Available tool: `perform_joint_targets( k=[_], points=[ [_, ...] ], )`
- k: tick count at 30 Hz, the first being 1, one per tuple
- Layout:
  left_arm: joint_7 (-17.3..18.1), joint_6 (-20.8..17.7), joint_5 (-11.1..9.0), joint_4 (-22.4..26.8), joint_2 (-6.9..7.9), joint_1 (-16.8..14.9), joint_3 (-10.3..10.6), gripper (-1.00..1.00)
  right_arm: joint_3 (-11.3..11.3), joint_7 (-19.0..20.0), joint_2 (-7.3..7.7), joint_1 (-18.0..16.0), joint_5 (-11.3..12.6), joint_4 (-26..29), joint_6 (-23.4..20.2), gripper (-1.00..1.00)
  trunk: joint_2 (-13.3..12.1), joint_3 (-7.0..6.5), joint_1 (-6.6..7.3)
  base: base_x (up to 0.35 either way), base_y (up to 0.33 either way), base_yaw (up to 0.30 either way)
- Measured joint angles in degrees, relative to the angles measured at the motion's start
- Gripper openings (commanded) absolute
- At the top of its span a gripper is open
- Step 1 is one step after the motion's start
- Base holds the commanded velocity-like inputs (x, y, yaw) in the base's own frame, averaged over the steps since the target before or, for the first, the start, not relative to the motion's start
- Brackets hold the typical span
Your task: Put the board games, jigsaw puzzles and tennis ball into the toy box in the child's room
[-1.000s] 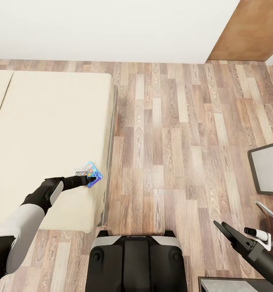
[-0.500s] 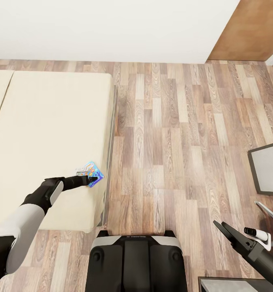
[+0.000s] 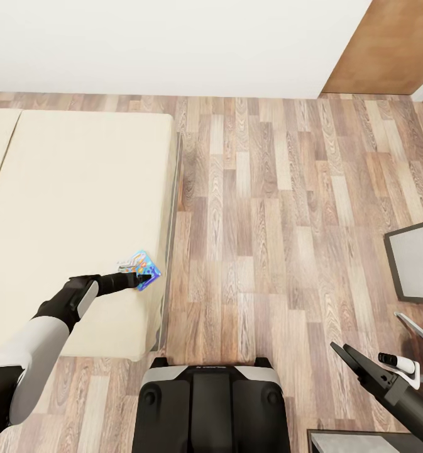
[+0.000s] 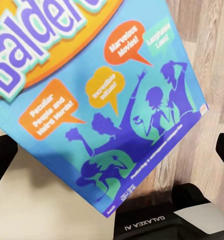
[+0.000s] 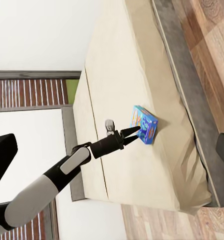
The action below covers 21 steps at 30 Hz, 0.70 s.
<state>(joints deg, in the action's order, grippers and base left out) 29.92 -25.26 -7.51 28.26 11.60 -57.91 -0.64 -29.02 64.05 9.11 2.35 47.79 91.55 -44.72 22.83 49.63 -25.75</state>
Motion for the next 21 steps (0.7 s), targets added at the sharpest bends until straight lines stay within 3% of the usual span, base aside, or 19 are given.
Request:
perform_joint_targets(
  k=[7, 21],
  points=[
    [-0.5, 0.0, 0.1, 0.0, 0.62, 0.0, 0.1, 1.0, 0.0, 0.0, 0.01, 0.0, 0.0, 0.0, 0.0, 1.0, 0.0, 0.0, 0.0, 0.0, 0.0, 0.0],
    [0.0, 0.1, 0.2, 0.0, 6.85, 0.0, 0.2, 1.0, 0.0, -0.1, -0.05, 0.0, -0.1, 0.0, 0.1, 1.0, 0.0, 0.0, 0.0, 0.0, 0.0, 0.0]
  ],
)
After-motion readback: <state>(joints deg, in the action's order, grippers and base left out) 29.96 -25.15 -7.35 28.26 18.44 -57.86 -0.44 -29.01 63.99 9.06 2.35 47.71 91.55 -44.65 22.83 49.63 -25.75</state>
